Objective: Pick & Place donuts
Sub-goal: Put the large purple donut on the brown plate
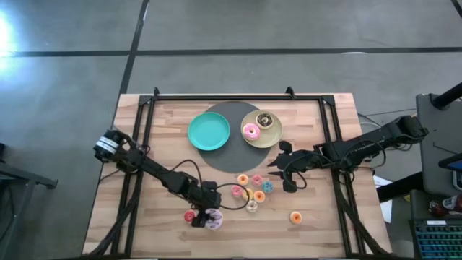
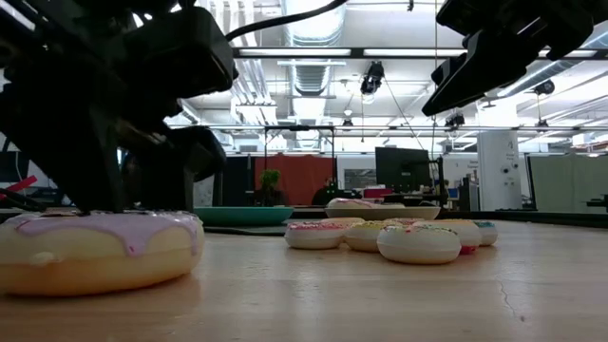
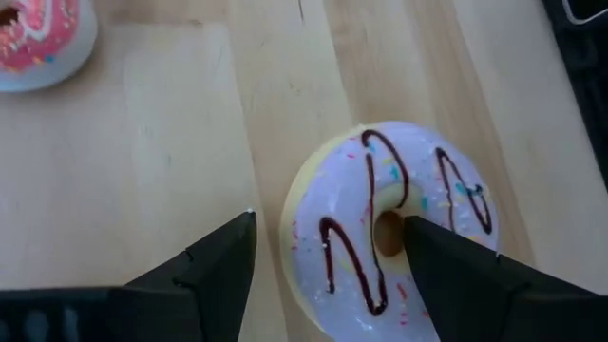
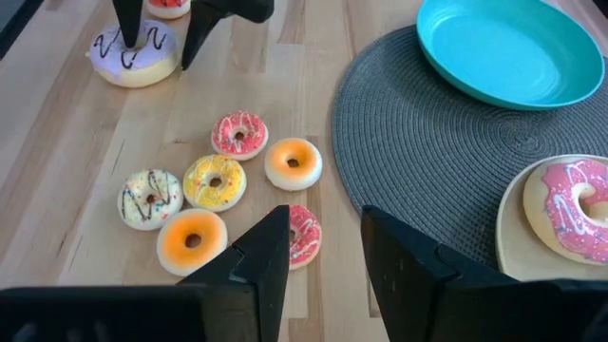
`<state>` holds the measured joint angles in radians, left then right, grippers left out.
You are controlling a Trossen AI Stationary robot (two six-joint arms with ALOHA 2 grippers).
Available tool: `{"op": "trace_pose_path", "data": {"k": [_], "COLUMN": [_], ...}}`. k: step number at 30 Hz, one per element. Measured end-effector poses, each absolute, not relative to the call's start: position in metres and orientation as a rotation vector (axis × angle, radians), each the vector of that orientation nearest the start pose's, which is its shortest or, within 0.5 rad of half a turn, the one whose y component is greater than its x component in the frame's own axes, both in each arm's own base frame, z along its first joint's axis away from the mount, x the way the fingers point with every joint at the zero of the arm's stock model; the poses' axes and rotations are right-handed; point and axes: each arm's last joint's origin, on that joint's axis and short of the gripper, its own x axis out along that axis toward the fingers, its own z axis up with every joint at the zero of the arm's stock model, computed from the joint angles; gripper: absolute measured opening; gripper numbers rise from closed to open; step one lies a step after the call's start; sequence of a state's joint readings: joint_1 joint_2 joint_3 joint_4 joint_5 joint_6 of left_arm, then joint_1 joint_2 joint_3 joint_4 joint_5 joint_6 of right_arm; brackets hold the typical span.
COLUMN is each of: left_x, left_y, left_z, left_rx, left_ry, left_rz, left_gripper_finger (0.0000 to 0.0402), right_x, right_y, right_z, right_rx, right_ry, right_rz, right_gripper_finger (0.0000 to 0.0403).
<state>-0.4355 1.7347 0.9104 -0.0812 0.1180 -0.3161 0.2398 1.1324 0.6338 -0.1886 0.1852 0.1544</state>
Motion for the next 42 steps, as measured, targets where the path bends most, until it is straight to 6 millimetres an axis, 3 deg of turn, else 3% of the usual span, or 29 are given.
{"op": "trace_pose_path", "data": {"k": [5,29,42], "left_x": [0.3009,0.3012,0.3055], "left_y": [-0.1426,-0.1423,-0.1387], "left_z": [0.148,0.1463,0.1528], "left_rx": [-0.127,-0.115,-0.084], "left_ry": [0.973,0.979,0.95], "left_rz": [-0.346,-0.348,-0.351], "left_gripper_finger": [0.023,0.0106,0.0094], "right_x": [0.221,0.221,0.221], "right_y": [0.0485,0.0485,0.0485], "right_z": [0.217,0.217,0.2169], "right_rx": [0.006,0.007,0.007], "right_ry": [0.673,0.673,0.674], "right_rz": [0.0,-0.001,-0.001], "right_gripper_finger": [0.0123,0.0123,0.0123]}}
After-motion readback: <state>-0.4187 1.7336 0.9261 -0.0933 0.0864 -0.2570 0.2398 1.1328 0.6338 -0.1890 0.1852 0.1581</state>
